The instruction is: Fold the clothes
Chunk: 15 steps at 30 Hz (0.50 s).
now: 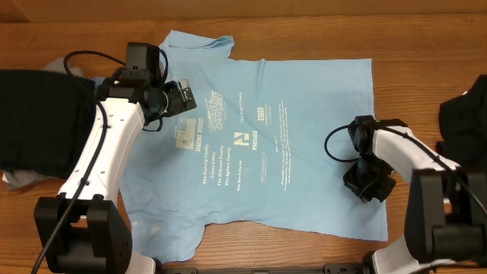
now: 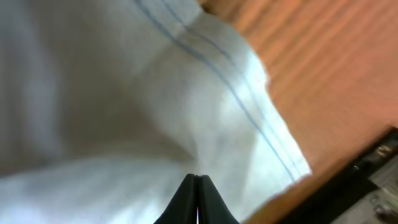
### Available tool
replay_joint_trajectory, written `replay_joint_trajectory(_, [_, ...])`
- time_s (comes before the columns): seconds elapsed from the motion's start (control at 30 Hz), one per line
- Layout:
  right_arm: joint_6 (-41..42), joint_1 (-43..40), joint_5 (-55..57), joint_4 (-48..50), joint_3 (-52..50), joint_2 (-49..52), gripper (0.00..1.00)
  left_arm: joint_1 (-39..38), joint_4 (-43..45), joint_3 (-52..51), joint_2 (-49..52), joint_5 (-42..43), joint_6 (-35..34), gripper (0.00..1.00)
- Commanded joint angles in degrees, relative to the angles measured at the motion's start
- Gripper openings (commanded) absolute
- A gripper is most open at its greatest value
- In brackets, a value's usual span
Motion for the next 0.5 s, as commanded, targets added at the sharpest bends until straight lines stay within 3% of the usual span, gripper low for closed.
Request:
replay_joint_trajectory(0.0, [0.46,-0.37,0.52,-4.42,7.39,-6.99,0.04,0.22,0.04,0.74,-0.7,0.2,0.48,1.0])
replay_joint_trajectory(0.07, [0.46,-0.46,0.52,-8.0,11.17,-10.23,0.04,0.22,0.02,0.74,-0.7,0.2,0.48,1.0])
replay_joint_trajectory(0.17, [0.46,-0.48,0.28,-10.21,13.84,-15.28,0.14,0.22,0.02,0.74,-0.7,0.2,0.48,1.0])
replay_joint_trajectory(0.2, [0.48,-0.5,0.0,-10.21,13.9,-16.48,0.35,0.22,0.02,0.74,-0.7,0.2,0.48,1.0])
replay_joint_trajectory(0.23, [0.55,-0.57,-0.55,-10.23,13.88,-18.14,0.87,0.22,0.04,0.74,-0.7,0.2,0.48,1.0])
replay_joint_trajectory(0.27, [0.72,-0.92,-1.03,-10.27,13.88,-19.76,1.0,0.22,0.04,0.74,-0.7,0.2,0.48,1.0])
replay_joint_trajectory(0.47, [0.57,-7.13,-3.32,-14.82,13.81,-26.1,1.0,0.22,0.68,0.74,-0.7,0.24,0.48,1.0])
